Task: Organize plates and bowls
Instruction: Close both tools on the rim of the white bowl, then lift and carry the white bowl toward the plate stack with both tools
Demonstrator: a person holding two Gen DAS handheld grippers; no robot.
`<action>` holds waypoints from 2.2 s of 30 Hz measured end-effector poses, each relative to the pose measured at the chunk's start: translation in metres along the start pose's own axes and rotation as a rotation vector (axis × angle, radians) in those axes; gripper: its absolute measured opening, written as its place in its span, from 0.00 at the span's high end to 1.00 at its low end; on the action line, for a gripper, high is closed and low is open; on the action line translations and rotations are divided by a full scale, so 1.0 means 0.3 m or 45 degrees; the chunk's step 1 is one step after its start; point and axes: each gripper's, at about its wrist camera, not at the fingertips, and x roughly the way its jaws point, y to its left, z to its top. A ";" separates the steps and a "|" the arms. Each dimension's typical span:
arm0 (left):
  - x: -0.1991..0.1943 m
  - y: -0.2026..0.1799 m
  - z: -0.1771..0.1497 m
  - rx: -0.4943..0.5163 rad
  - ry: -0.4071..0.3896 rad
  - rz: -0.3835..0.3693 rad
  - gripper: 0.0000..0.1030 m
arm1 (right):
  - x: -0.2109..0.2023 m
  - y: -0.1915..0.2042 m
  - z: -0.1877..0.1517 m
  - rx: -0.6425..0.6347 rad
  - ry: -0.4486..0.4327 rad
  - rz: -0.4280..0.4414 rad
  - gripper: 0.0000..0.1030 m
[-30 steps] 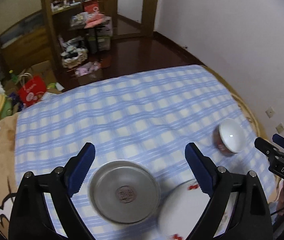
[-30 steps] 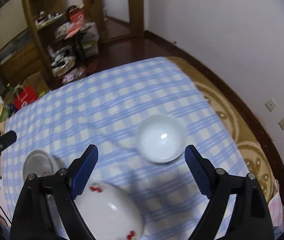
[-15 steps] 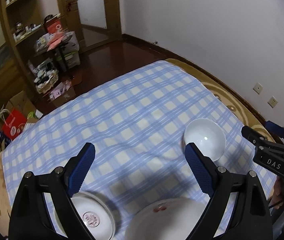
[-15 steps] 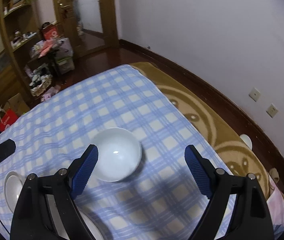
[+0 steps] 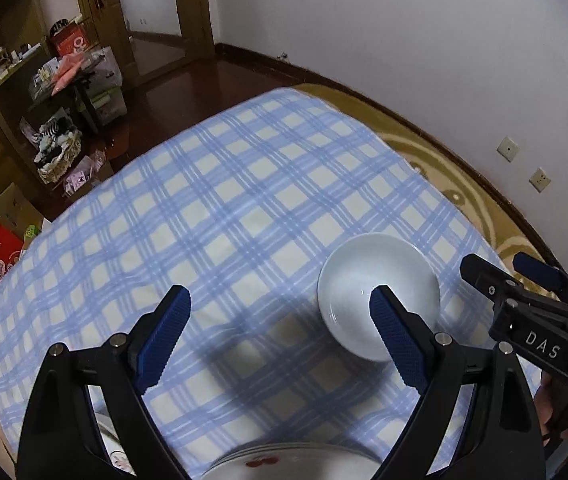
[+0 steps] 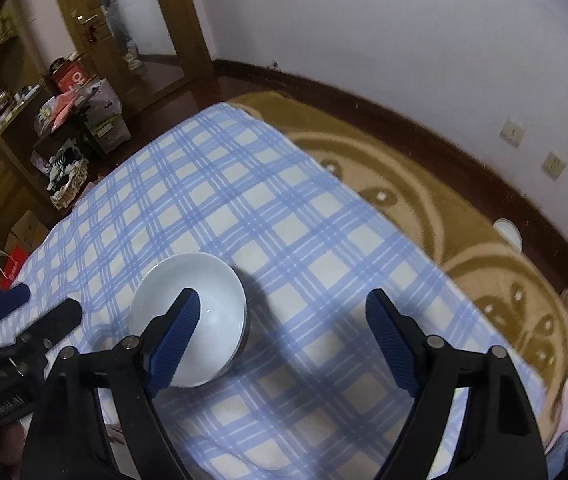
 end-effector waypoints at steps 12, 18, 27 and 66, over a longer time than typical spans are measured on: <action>0.183 -0.054 -0.020 0.004 0.119 -0.017 0.33 | 0.176 -0.016 -0.022 0.031 0.164 0.029 0.30; 0.244 -0.062 -0.013 -0.035 0.179 -0.029 0.35 | 0.234 -0.024 -0.039 0.076 0.242 0.067 0.43; 0.287 -0.120 -0.023 0.036 0.194 0.027 0.76 | 0.271 0.001 -0.051 0.086 0.290 0.114 0.76; 0.007 -0.026 -0.070 -0.023 0.069 -0.032 0.90 | 0.064 0.129 -0.069 -0.012 0.206 0.277 0.92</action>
